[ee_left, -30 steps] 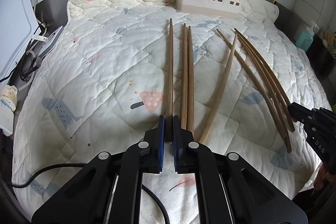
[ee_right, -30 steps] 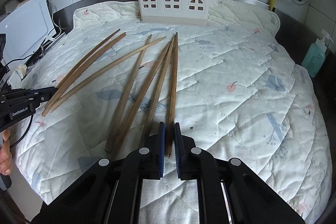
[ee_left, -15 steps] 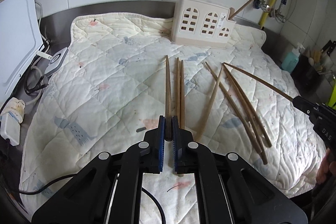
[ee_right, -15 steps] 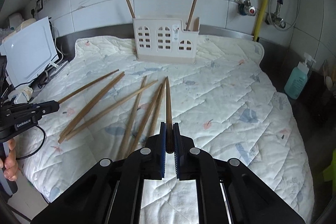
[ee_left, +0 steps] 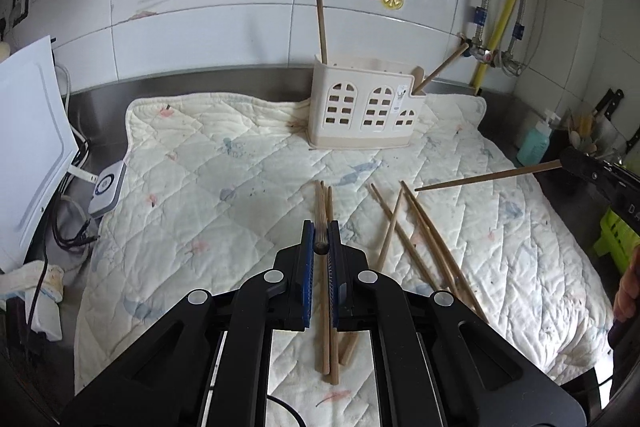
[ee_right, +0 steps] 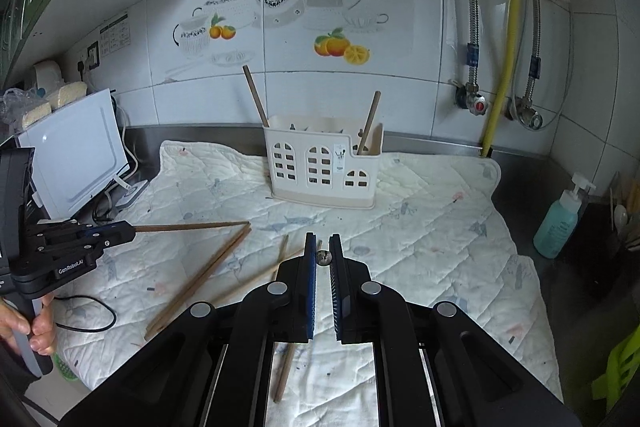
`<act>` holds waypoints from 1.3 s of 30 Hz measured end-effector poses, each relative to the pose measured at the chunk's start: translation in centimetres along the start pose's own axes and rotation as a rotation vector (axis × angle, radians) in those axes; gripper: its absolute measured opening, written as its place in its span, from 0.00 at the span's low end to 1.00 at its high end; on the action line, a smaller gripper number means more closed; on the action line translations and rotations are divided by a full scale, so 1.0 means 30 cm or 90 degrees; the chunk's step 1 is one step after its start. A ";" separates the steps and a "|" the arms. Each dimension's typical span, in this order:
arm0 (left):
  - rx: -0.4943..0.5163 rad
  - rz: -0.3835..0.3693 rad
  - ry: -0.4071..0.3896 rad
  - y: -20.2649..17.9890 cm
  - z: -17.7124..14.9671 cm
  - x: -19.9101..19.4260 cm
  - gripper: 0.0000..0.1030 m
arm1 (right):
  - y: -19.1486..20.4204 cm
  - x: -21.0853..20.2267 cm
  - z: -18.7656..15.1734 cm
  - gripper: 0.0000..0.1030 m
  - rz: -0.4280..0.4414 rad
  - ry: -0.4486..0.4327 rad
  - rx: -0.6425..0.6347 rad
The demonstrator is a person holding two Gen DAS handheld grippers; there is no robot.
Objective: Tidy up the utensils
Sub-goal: 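Lift and carry the left gripper's chopstick to the holder while the right gripper carries its own, then drop the left gripper's chopstick into the holder while the right gripper releases its own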
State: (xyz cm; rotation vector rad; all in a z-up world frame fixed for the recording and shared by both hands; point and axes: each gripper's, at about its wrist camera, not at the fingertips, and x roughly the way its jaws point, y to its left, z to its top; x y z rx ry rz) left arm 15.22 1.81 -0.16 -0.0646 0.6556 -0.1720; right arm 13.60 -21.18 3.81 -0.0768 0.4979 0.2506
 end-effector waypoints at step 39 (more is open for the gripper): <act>0.038 -0.043 -0.236 -0.112 0.815 0.011 0.05 | -0.197 0.202 0.610 0.06 -0.003 0.036 -0.052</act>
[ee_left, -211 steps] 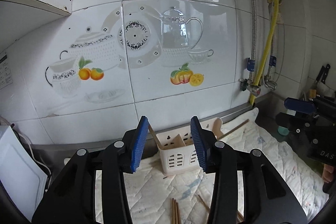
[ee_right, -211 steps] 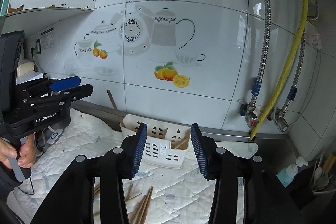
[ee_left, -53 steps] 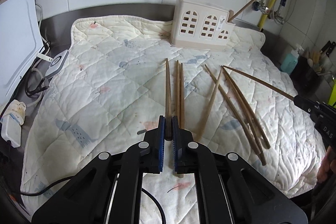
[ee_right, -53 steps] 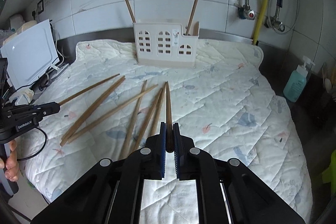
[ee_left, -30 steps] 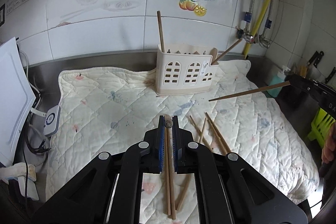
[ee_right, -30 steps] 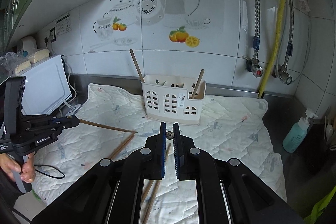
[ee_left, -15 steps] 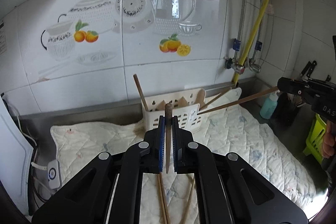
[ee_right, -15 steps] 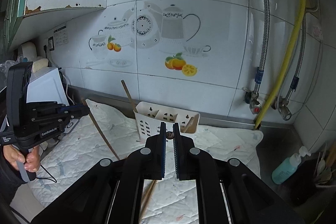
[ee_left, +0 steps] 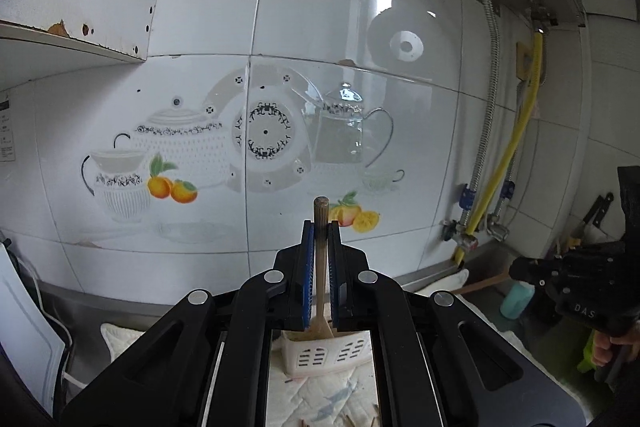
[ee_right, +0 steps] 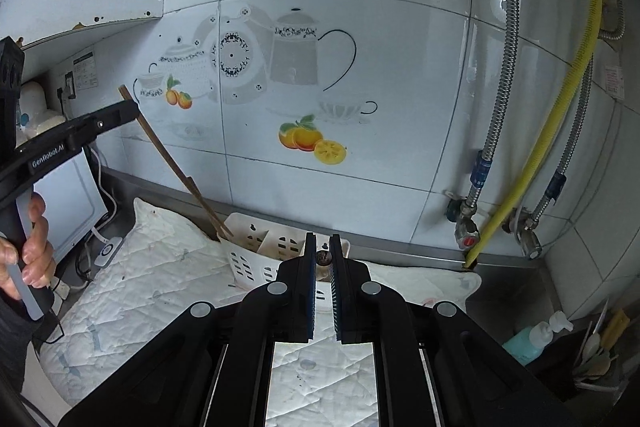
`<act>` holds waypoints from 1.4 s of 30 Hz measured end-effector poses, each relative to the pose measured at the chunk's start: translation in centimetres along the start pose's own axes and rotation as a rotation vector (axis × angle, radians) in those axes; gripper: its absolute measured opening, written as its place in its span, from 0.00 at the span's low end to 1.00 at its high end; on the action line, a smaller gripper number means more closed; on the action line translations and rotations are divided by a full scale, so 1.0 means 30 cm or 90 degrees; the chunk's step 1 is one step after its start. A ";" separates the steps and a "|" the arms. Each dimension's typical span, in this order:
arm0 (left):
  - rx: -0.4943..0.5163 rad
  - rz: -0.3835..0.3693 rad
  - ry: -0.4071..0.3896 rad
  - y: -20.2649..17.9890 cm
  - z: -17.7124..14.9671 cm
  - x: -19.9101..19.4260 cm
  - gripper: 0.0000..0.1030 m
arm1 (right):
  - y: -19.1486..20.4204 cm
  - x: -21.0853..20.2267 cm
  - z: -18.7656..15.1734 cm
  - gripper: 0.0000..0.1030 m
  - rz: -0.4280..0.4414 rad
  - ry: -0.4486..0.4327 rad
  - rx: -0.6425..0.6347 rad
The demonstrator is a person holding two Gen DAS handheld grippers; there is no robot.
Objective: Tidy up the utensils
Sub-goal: 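Drop the left gripper's chopstick into the holder while the right gripper releases its own, then move both open grippers back down toward the remaining chopsticks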
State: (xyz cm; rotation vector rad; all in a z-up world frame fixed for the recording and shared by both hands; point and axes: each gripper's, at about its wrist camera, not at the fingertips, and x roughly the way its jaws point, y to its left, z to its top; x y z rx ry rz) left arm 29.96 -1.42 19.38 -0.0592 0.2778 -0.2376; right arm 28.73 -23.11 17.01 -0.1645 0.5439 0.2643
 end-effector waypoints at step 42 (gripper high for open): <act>0.055 0.061 0.068 -0.068 -0.211 -0.422 0.45 | 0.205 -0.258 -0.365 0.38 0.036 -0.059 -0.018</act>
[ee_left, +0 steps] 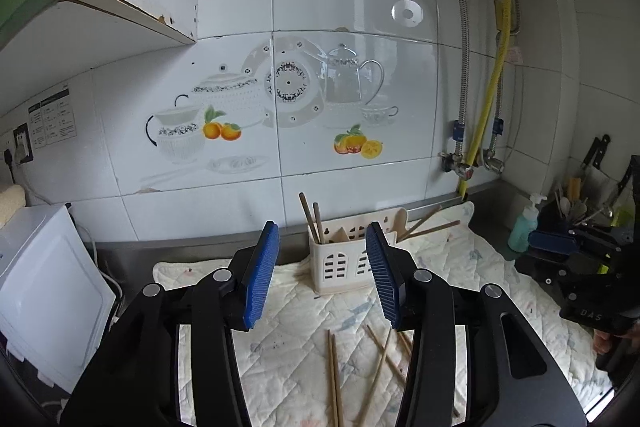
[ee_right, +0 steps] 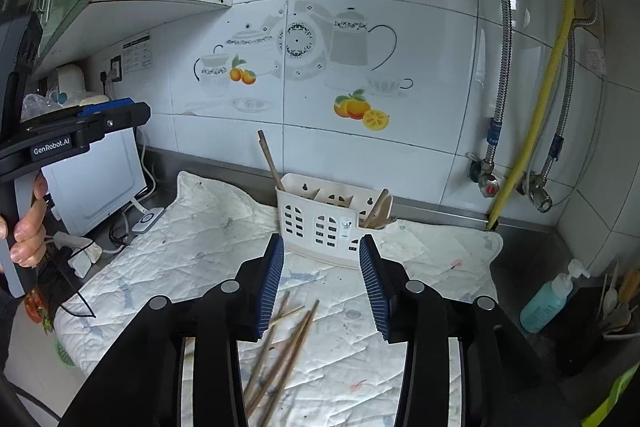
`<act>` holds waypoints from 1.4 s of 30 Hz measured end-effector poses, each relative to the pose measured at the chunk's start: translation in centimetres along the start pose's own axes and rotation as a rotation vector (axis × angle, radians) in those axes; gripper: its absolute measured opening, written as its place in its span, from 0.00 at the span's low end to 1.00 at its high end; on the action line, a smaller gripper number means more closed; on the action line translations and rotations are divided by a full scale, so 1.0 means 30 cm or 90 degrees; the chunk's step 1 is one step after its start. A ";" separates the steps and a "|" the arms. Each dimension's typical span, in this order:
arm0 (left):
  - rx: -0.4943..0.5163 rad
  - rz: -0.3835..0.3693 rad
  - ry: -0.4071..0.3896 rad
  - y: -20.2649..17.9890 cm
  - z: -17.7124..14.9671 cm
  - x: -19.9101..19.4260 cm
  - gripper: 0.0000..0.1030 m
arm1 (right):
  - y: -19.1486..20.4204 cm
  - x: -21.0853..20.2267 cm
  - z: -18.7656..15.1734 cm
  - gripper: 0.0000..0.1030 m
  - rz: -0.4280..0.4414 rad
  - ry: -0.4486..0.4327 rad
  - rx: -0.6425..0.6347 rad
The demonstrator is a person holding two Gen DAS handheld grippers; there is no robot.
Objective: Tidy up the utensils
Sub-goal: 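Move both open grippers back down toward the remaining chopsticks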
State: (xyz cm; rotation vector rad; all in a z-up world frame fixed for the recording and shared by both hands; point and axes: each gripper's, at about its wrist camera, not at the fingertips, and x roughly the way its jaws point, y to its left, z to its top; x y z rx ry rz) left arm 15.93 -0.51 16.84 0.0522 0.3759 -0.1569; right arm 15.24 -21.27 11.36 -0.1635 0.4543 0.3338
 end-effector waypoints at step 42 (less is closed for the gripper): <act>-0.028 -0.093 0.335 -0.089 -0.826 0.269 0.18 | 0.087 0.163 -0.535 0.38 0.004 0.149 0.109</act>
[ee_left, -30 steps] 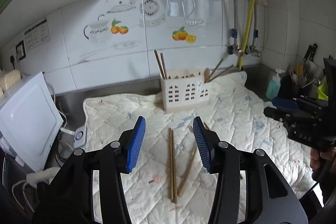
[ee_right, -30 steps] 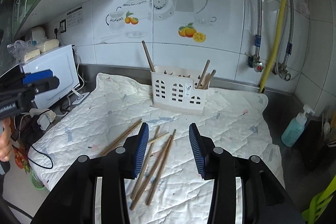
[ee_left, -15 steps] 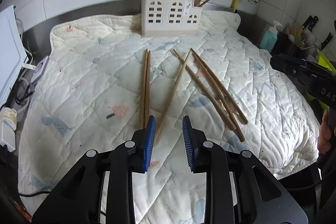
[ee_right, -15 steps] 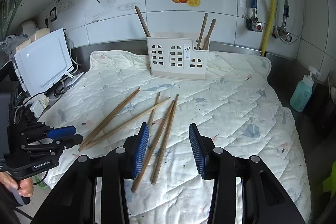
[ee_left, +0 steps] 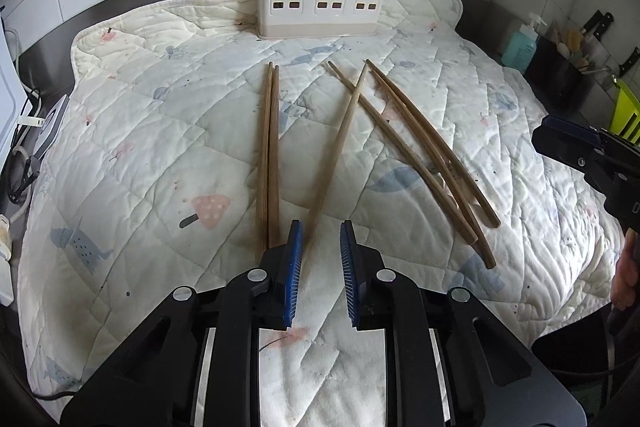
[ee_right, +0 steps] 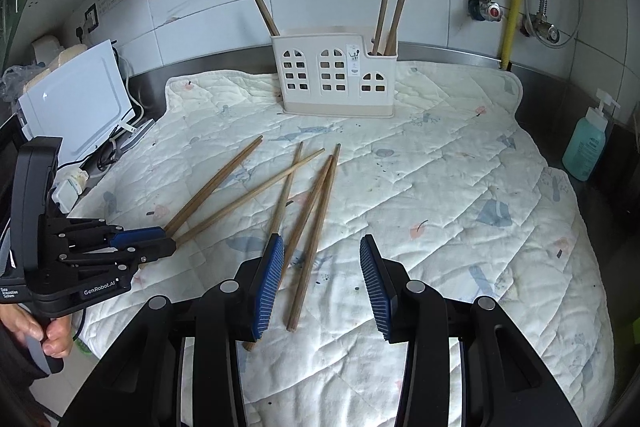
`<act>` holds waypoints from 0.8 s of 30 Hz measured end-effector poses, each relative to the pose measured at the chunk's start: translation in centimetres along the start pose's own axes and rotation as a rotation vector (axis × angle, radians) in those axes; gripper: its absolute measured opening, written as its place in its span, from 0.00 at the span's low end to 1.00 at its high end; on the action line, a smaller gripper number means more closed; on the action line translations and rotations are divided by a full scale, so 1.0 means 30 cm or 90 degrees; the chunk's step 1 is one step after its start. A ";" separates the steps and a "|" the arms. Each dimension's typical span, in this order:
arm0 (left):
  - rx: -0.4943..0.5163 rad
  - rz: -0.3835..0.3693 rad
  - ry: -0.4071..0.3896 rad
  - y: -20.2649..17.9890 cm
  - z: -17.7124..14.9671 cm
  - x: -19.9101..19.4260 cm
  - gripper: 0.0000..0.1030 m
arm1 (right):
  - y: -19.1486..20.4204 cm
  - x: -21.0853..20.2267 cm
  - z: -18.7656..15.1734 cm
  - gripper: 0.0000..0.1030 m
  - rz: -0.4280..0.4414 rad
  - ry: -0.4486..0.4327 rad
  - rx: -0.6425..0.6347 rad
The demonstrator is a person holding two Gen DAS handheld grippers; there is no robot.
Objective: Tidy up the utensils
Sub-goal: 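Move both open grippers back down toward the remaining chopsticks, then close the left gripper on a wooden chopstick while the right gripper grasps another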
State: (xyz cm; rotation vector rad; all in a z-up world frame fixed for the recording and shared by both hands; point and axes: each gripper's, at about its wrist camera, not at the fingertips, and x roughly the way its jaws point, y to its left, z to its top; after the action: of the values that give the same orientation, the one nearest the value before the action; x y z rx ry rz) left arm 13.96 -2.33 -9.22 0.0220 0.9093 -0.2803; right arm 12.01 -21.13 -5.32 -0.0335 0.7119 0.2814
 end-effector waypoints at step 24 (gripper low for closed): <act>0.014 0.005 0.029 -0.018 -0.010 0.053 0.10 | 0.005 0.096 -0.092 0.27 0.006 0.076 0.002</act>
State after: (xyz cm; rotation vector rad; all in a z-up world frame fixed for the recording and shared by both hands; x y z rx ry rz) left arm 14.51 -3.18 -10.61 0.0517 0.9507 -0.2839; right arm 12.26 -20.65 -9.27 -0.0447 0.8315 0.2885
